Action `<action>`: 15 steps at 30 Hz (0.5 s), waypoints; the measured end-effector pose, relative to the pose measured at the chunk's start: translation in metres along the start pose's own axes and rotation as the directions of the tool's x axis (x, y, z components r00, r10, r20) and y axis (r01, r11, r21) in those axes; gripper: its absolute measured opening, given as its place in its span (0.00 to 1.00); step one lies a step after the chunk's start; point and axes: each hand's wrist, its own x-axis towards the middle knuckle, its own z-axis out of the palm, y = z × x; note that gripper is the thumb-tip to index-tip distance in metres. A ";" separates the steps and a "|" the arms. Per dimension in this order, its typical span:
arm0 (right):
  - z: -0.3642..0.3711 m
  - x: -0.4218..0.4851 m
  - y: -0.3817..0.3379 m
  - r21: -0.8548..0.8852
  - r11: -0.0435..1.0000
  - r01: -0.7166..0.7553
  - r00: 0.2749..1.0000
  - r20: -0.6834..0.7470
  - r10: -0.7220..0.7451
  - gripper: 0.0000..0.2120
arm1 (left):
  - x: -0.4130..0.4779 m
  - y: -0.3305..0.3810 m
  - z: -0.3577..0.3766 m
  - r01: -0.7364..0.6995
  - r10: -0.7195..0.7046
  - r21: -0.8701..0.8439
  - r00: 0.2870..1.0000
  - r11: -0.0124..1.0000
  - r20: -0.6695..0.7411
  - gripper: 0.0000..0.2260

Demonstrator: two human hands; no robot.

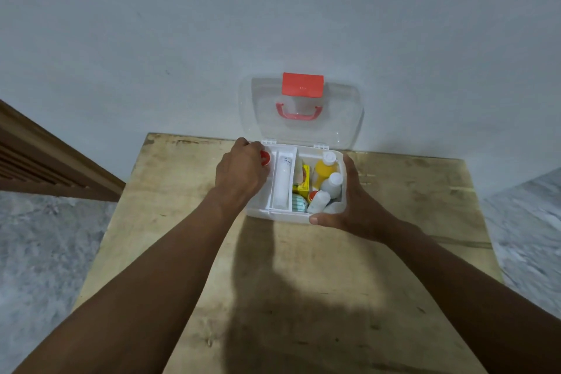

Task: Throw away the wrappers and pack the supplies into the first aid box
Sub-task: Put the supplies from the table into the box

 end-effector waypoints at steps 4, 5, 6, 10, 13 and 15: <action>0.000 0.002 0.007 -0.001 1.000 0.004 1.000 0.000 -0.004 0.60 | -0.001 -0.001 0.001 0.012 -0.012 -0.006 1.000 1.000 0.015 0.18; 0.000 0.003 0.007 -0.004 1.000 0.008 1.000 0.003 -0.008 0.61 | -0.002 -0.002 0.002 0.010 -0.010 -0.014 1.000 1.000 0.012 0.19; 0.000 0.003 0.008 -0.008 1.000 0.016 1.000 0.002 -0.016 0.61 | -0.003 -0.002 0.002 0.008 -0.008 -0.024 1.000 1.000 0.009 0.20; 0.001 0.004 0.009 0.010 1.000 0.013 1.000 0.004 -0.013 0.65 | -0.010 -0.003 0.001 -0.008 0.006 -0.078 1.000 0.997 -0.026 0.26; 0.001 0.004 0.012 0.015 0.999 0.040 0.999 -0.007 -0.040 0.62 | -0.022 -0.009 0.004 -0.047 0.027 -0.150 0.991 0.988 -0.130 0.26; 0.001 0.005 0.013 0.014 0.998 0.063 0.998 -0.020 -0.062 0.61 | -0.035 -0.012 0.005 -0.085 0.048 -0.212 0.984 0.974 -0.173 0.25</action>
